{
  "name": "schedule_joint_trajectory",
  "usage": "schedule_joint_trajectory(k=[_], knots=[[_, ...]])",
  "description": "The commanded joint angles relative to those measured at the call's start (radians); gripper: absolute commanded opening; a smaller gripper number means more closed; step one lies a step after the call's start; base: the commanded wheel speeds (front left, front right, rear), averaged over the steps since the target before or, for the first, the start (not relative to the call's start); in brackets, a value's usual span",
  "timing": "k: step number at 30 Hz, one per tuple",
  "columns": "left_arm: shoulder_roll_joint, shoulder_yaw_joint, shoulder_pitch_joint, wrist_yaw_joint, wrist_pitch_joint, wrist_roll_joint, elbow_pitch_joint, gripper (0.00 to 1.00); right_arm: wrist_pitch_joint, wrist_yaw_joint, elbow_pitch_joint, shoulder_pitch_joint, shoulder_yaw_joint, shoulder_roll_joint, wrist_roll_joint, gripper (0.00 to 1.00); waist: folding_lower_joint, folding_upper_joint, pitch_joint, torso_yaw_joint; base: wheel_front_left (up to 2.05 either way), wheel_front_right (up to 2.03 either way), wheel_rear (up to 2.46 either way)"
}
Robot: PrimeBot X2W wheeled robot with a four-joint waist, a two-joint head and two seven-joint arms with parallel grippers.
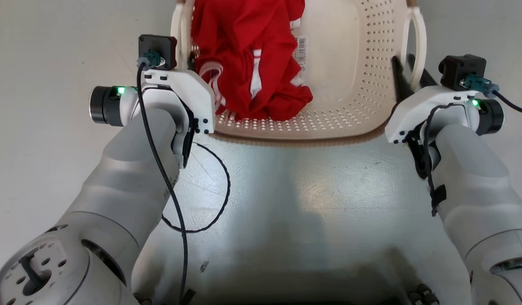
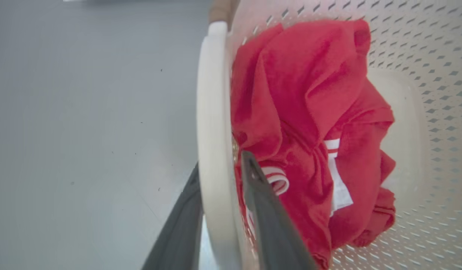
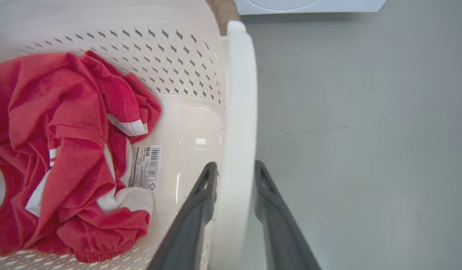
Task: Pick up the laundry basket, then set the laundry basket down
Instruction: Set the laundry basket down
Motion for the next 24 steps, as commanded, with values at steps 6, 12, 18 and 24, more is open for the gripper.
schedule_joint_trajectory(k=[6,12,18,24], knots=[[0.019,0.013,-0.014,0.010,-0.011,-0.011,-0.002,1.00,-0.014,0.004,0.009,0.034,-0.020,0.017,-0.047,1.00,0.0000,0.0000,-0.006,0.004,0.00,0.00,0.00],[0.019,0.018,-0.006,0.015,-0.013,-0.011,0.000,1.00,-0.014,0.004,0.001,0.043,-0.025,0.017,-0.043,1.00,0.0000,0.0000,-0.028,0.006,0.00,0.00,0.00],[0.023,0.035,0.014,0.015,-0.014,-0.008,0.002,1.00,-0.014,0.004,-0.033,0.077,0.006,0.017,0.012,1.00,0.0000,0.0000,-0.080,0.000,0.00,0.00,0.00],[0.034,0.067,0.048,0.013,-0.014,0.010,-0.022,1.00,-0.014,0.004,-0.086,0.121,0.046,0.017,0.048,1.00,0.0000,0.0000,-0.143,-0.012,0.00,0.00,0.00]])
